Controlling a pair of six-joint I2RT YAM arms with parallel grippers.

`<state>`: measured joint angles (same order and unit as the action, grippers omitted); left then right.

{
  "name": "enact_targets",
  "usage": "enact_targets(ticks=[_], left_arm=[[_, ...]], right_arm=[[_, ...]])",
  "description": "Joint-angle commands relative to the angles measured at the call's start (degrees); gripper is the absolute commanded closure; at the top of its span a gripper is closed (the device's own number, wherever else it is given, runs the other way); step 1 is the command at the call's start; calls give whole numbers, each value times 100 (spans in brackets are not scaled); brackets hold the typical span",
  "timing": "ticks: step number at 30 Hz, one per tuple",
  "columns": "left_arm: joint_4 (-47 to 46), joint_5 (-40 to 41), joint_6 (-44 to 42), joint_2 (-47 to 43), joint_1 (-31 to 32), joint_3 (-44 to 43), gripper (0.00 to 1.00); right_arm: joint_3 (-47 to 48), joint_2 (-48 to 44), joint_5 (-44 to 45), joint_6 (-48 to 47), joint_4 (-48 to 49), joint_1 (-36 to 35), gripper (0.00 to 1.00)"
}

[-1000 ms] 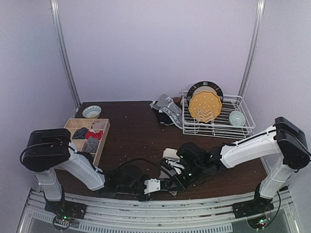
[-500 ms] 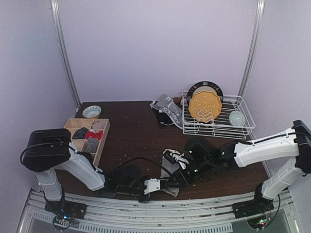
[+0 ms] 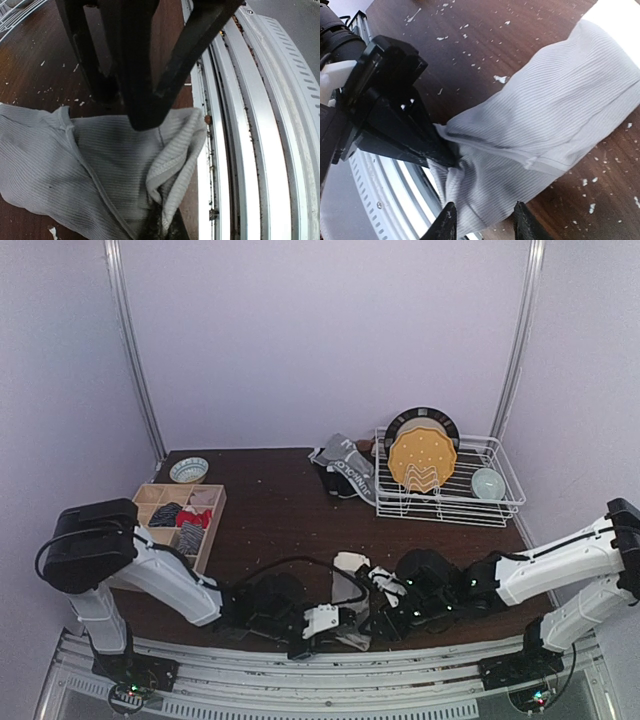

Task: Roll the underwear
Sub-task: Roll the underwear at the center of the board.

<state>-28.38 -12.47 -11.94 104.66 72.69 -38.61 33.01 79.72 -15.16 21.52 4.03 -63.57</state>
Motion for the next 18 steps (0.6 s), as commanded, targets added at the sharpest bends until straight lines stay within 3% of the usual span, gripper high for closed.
enact_targets(ticks=[1, 7, 11, 18], left_arm=[[843, -607, 329, -135, -126, -311, 100], [1802, -1470, 725, 42, -503, -962, 100], [2267, -2128, 1021, 252, -745, -1322, 100], [3255, -2544, 1115, 688, -941, -2035, 100]], right_arm=[[-177, -297, 590, -53, 485, -191, 62], [-481, -590, 904, -218, 666, -335, 59], [-758, -899, 919, -271, 924, -357, 51], [-549, -777, 946, -667, 493, -436, 48]])
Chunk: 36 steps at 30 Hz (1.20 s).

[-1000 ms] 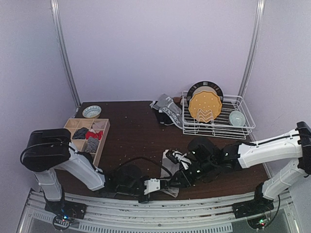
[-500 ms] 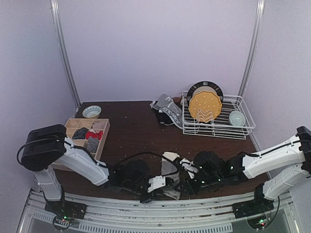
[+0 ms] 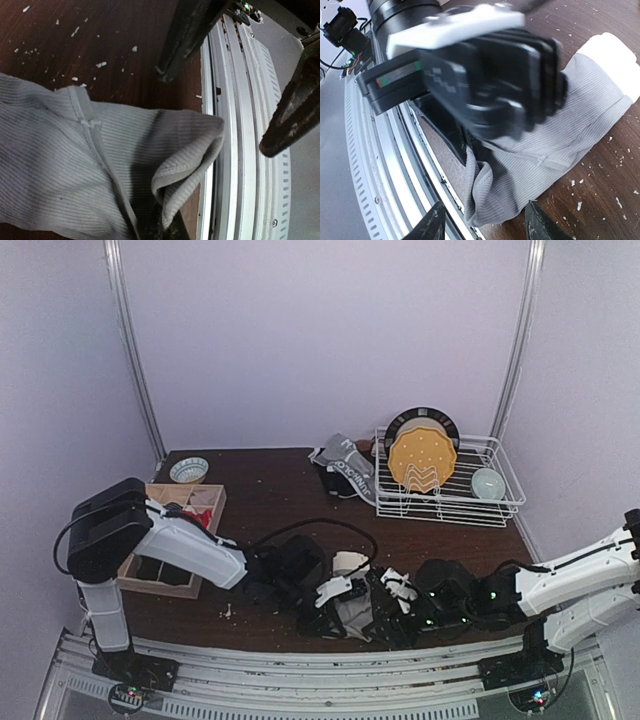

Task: Roll the underwear
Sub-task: Roll the underwear at the center of the board.

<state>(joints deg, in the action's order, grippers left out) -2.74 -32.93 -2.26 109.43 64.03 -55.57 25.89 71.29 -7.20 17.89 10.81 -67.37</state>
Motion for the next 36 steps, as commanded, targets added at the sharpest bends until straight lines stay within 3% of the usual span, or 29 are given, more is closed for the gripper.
enact_targets(ticks=[1, 20, 22, 27, 28, 30, 34, 36], left_arm=[[763, -543, 155, 251, -101, -392, 100], [1311, -979, 342, 767, -421, -901, 100], [1330, -956, 336, 790, -435, -926, 100], [1340, -913, 365, 804, -435, -974, 100], [1326, -887, 371, 787, -435, -959, 98], [1283, -820, 410, 739, -435, -923, 83], [1028, -758, 540, 411, -427, -663, 54], [904, -645, 589, 180, -414, -465, 46]], right_arm=[[209, 114, 122, -363, -227, -50, 48], [648, 1237, -379, -608, -231, -55, 51], [706, 1316, -324, -561, -280, -54, 57], [572, 1347, -416, -183, -10, -46, 91], [494, 1341, -479, -87, 70, -41, 94], [411, 1342, -574, 100, 204, -38, 100], [309, 1353, -689, 518, 369, 18, 100], [225, 1345, -769, 706, 475, 79, 100]])
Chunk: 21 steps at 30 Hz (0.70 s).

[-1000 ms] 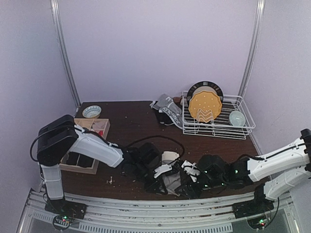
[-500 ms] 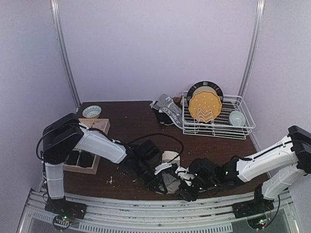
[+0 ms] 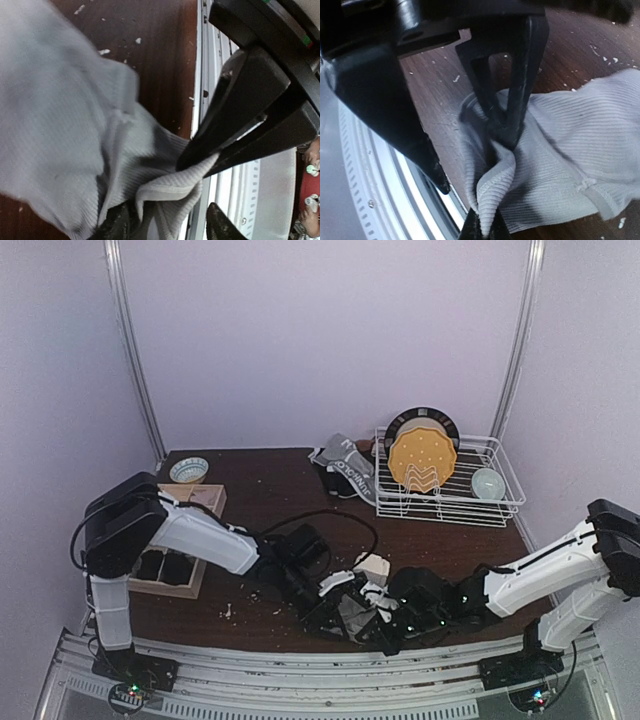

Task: Roll the underwear
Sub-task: Roll the underwear at the center of the board.

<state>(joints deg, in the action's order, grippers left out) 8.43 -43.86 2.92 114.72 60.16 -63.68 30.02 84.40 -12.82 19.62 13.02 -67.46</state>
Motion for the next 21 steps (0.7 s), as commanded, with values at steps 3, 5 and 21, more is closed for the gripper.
enact_targets(ticks=[3, 5, 21], left_arm=[[-254, 662, 86, -685, 8, 545, 43], [-271, 816, 80, -903, 25, 699, 42], [-1873, 3057, -1357, -1867, 915, 1738, 38]], right_arm=[[-325, 45, -341, 793, 475, 220, 100], [-381, 81, -468, 933, 596, 325, 100], [-1264, 786, -1100, 2283, 2610, 865, 100]])
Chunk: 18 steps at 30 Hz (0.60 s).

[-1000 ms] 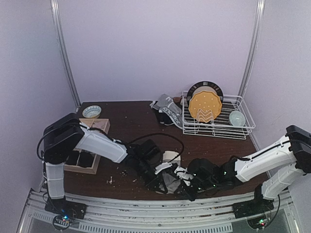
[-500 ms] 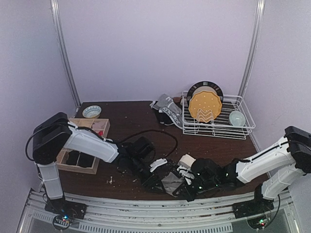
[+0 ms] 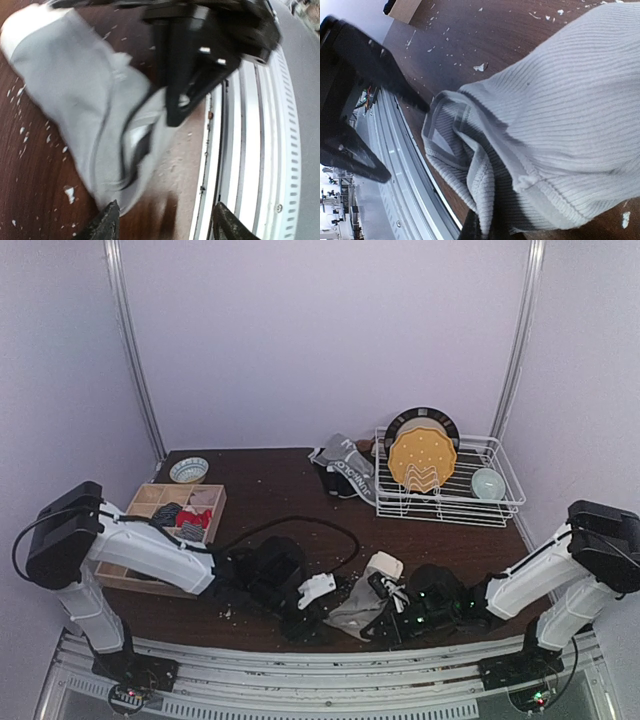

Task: Roll the underwear
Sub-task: Roll the underwear at the center of the board.

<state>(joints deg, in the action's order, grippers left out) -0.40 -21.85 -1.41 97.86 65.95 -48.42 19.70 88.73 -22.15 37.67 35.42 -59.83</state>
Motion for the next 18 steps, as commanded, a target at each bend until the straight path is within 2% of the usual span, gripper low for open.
enact_targets(ticks=[1, 9, 18], left_arm=[[-1147, 954, -1137, -180, 390, 259, 38], [-1651, 1896, -2335, 80, 499, 319, 40], [-1677, 1856, -2096, 502, 339, 132, 53]], right_arm=[[-256, 416, -230, 546, 478, 130, 100], [-327, 605, -386, 795, 755, 198, 100], [-436, 641, -428, 806, 854, 207, 100]])
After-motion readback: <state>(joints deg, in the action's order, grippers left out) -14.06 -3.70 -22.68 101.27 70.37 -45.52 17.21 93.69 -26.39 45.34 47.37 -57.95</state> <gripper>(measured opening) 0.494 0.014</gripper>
